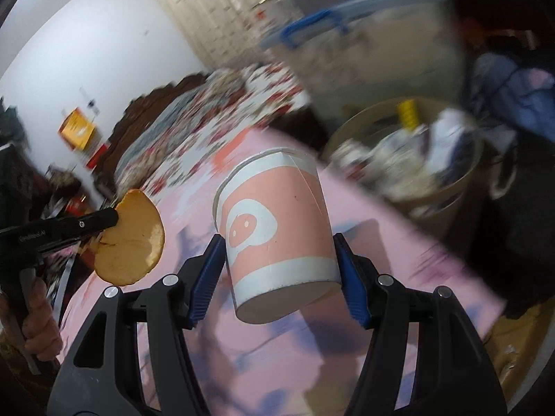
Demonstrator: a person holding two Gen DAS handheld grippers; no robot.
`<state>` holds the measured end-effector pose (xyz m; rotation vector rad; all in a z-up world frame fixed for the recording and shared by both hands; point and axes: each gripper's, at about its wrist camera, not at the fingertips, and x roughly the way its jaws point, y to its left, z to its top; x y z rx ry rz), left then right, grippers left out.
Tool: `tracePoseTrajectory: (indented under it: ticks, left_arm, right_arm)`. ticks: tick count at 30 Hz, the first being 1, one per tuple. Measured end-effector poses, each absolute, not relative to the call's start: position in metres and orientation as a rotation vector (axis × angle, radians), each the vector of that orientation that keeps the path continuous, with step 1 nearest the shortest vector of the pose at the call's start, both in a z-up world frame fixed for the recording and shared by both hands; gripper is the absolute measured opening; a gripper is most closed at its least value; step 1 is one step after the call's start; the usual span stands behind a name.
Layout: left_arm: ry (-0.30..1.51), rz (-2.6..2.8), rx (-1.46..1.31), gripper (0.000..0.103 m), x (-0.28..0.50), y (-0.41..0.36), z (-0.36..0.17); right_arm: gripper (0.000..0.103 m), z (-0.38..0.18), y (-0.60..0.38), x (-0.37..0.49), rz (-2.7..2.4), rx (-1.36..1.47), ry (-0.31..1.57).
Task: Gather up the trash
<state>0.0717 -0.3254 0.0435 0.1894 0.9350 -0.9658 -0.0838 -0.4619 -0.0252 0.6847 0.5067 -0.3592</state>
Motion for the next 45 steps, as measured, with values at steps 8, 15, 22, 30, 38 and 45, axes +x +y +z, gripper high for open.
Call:
tracePoseTrajectory:
  ticks: [8, 15, 22, 30, 38, 45]
  left_arm:
    - [0.915, -1.145, 0.285, 0.003, 0.068, -0.496, 0.051]
    - [0.92, -1.095, 0.394, 0.045, 0.081, -0.602, 0.007]
    - [0.969, -1.087, 0.335, 0.038, 0.092, -0.563, -0.008]
    - [0.981, -1.049, 0.256, 0.041, 0.09, -0.46, -0.013]
    - [0.971, -0.981, 0.198, 0.05, 0.076, -0.346, -0.013]
    - [0.96, -0.918, 0.121, 0.057, 0.066, -0.254, -0.014]
  right_arm:
    - [0.064, -0.022, -0.567, -0.09, -0.492, 0.662, 0.505]
    - [0.077, -0.045, -0.61, -0.055, -0.492, 0.652, 0.615]
    - [0.077, -0.051, -0.587, -0.091, -0.518, 0.709, 0.497]
    - [0.077, -0.035, -0.531, -0.109, -0.525, 0.7, 0.42]
    - [0.077, -0.023, -0.474, -0.095, -0.432, 0.695, 0.431]
    - [0.077, -0.012, -0.427, -0.075, -0.347, 0.661, 0.462]
